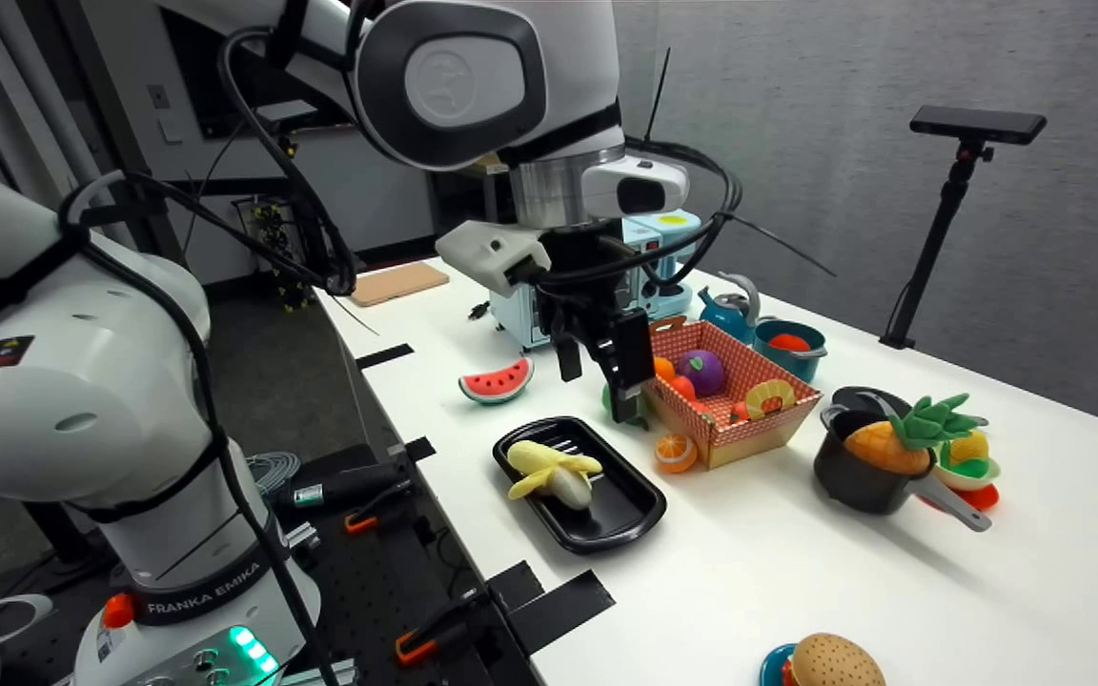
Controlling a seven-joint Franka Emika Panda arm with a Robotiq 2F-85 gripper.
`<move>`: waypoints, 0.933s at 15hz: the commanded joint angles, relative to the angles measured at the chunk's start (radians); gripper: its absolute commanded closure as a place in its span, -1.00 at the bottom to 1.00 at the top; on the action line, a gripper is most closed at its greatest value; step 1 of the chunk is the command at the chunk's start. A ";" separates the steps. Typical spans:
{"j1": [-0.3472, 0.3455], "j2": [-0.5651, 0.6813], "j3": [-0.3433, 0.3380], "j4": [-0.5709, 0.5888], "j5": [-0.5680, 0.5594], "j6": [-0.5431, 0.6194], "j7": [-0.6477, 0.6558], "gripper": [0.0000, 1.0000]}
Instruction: Pick up the pineapple from the pot and put it in the basket, then pick it up again and put it back in the pot
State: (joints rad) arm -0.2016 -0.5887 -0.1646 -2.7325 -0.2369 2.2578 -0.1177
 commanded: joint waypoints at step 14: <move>-0.029 0.089 -0.001 0.027 0.099 0.198 0.193 -1.00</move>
State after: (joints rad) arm -0.2100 -0.5458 -0.1672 -2.7263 -0.1773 2.3780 0.0302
